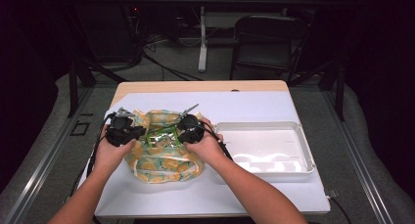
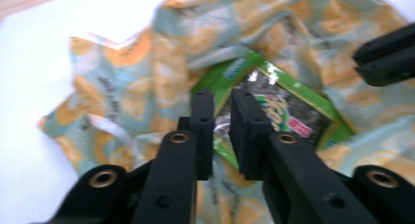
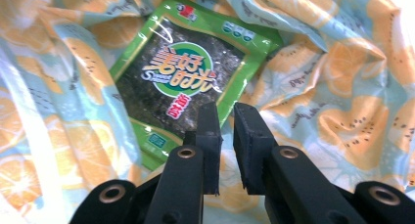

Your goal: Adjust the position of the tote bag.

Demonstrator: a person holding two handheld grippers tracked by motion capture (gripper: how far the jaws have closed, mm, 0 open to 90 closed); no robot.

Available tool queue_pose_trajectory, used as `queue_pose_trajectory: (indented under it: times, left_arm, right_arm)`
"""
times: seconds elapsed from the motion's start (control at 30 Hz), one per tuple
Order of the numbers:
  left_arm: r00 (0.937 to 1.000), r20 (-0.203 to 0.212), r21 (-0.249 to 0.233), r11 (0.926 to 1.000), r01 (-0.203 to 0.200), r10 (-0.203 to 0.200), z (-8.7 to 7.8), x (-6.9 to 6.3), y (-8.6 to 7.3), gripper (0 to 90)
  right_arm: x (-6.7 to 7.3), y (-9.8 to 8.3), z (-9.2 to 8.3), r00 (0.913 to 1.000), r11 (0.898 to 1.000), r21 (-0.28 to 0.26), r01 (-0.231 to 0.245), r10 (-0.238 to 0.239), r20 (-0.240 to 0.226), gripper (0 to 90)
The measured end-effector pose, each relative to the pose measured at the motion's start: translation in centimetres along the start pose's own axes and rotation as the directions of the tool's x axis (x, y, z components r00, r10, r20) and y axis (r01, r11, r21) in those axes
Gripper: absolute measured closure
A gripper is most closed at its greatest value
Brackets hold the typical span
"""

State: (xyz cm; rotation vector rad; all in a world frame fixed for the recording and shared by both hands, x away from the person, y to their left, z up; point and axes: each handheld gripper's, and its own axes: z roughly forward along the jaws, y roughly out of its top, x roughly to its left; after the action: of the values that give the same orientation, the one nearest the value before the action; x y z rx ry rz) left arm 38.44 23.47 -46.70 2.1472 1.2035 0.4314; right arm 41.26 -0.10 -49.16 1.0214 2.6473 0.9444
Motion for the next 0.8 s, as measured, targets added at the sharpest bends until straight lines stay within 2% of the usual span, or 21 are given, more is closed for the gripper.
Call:
queue_pose_trajectory:
  times: [0.23, 0.33, 0.37, 0.57, 0.63, 0.7, 0.8]
  left_arm:
    - [0.9981, 0.029, 0.035, 0.9979, -0.055, 0.054, 0.8, -1.7, -0.1, 86.0]
    - [0.9955, 0.040, 0.068, 0.9937, -0.089, 0.086, 1.5, -2.5, -0.4, 86.1]
    - [0.9950, 0.049, 0.078, 0.9929, -0.091, 0.087, 1.8, -2.6, -0.6, 86.3]
    - [0.9920, 0.086, 0.125, 0.9868, -0.103, 0.093, 2.6, -3.2, -2.4, 90.0]
    - [0.9904, 0.092, 0.134, 0.9843, -0.115, 0.104, 2.5, -3.5, -3.0, 90.0]
    - [0.9894, 0.095, 0.140, 0.9826, -0.122, 0.109, 2.4, -3.8, -3.7, 90.0]
    - [0.9899, 0.096, 0.133, 0.9842, -0.117, 0.105, 2.1, -3.9, -4.5, 90.0]
  right_arm:
    - [0.8, 0.0, 0.3, 0.9993, 0.999, 0.024, 0.024, -0.024, -0.030, 83.3]
    - [1.4, -0.1, 0.5, 0.9986, 0.999, 0.027, 0.032, -0.031, -0.044, 83.4]
    - [1.5, -0.1, 0.5, 0.9974, 0.997, 0.045, 0.054, -0.052, -0.051, 83.4]
    - [2.7, -0.7, 1.1, 0.9917, 0.991, 0.085, 0.105, -0.098, -0.083, 83.4]
    - [3.0, -1.0, 1.2, 0.9918, 0.992, 0.078, 0.102, -0.095, -0.085, 83.3]
    - [3.2, -1.2, 1.2, 0.9907, 0.990, 0.093, 0.109, -0.100, -0.092, 83.0]
    - [3.3, -1.8, 1.3, 0.9907, 0.990, 0.096, 0.104, -0.095, -0.097, 82.2]
